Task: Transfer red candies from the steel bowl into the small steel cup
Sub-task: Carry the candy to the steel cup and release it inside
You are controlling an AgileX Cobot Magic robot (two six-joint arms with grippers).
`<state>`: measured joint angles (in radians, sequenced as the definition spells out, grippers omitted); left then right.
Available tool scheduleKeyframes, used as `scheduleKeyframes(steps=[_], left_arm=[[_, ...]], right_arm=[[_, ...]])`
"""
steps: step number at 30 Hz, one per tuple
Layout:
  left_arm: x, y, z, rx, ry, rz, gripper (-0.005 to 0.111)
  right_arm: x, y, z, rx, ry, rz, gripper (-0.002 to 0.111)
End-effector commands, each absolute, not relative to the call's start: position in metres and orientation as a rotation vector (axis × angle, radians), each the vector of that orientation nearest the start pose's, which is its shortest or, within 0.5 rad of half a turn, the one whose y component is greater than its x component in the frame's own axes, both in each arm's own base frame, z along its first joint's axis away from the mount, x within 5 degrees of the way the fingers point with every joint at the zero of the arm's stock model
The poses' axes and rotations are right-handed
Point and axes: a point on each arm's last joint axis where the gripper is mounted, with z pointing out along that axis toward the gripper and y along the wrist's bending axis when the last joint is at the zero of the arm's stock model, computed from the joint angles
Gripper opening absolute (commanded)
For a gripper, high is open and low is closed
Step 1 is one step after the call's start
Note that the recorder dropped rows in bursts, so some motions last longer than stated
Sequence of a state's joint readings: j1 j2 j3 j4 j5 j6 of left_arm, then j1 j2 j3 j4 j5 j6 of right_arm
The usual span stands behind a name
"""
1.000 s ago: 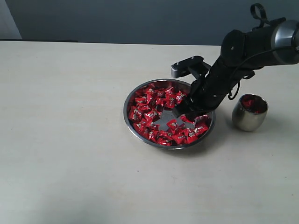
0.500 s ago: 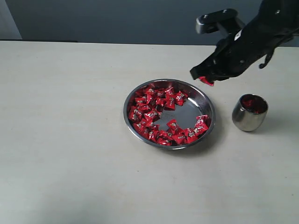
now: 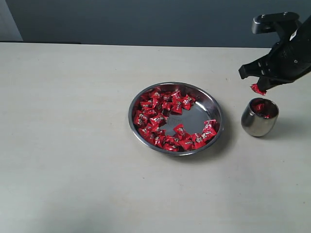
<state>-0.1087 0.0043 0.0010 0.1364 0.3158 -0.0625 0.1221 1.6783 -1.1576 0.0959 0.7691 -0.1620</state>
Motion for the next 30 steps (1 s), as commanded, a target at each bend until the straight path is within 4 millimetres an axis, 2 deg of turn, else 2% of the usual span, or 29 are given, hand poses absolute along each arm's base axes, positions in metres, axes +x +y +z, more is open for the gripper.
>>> scheduleKeyframes(steps=[1, 7, 14, 16, 21, 25, 26, 28, 30], left_arm=[[0.054, -0.002, 0.185, 0.125, 1.787, 0.000, 0.000], [0.054, -0.002, 0.185, 0.125, 1.787, 0.000, 0.000], [0.054, -0.002, 0.185, 0.125, 1.787, 0.000, 0.000], [0.054, -0.002, 0.185, 0.125, 1.787, 0.000, 0.000], [0.054, -0.002, 0.185, 0.125, 1.787, 0.000, 0.000], [0.054, -0.002, 0.185, 0.125, 1.787, 0.000, 0.000], [0.054, -0.002, 0.185, 0.125, 1.787, 0.000, 0.000], [0.054, -0.002, 0.185, 0.125, 1.787, 0.000, 0.000], [0.054, -0.002, 0.185, 0.125, 1.787, 0.000, 0.000]], right_arm=[[0.328, 0.043, 0.223, -0.316, 2.779, 0.077, -0.001], [0.324, 0.042, 0.220, -0.312, 2.819, 0.072, -0.001], [0.324, 0.036, 0.219, -0.286, 2.835, -0.015, 0.000], [0.324, 0.036, 0.219, -0.289, 2.835, -0.019, 0.006], [0.324, 0.036, 0.219, -0.292, 2.830, -0.028, 0.032], [0.327, 0.036, 0.221, -0.285, 2.795, -0.020, 0.035], [0.328, 0.038, 0.221, -0.262, 2.788, 0.011, 0.035], [0.327, 0.057, 0.223, -0.231, 2.766, 0.194, 0.035], [0.324, 0.081, 0.224, -0.376, 2.725, 0.349, 0.035]])
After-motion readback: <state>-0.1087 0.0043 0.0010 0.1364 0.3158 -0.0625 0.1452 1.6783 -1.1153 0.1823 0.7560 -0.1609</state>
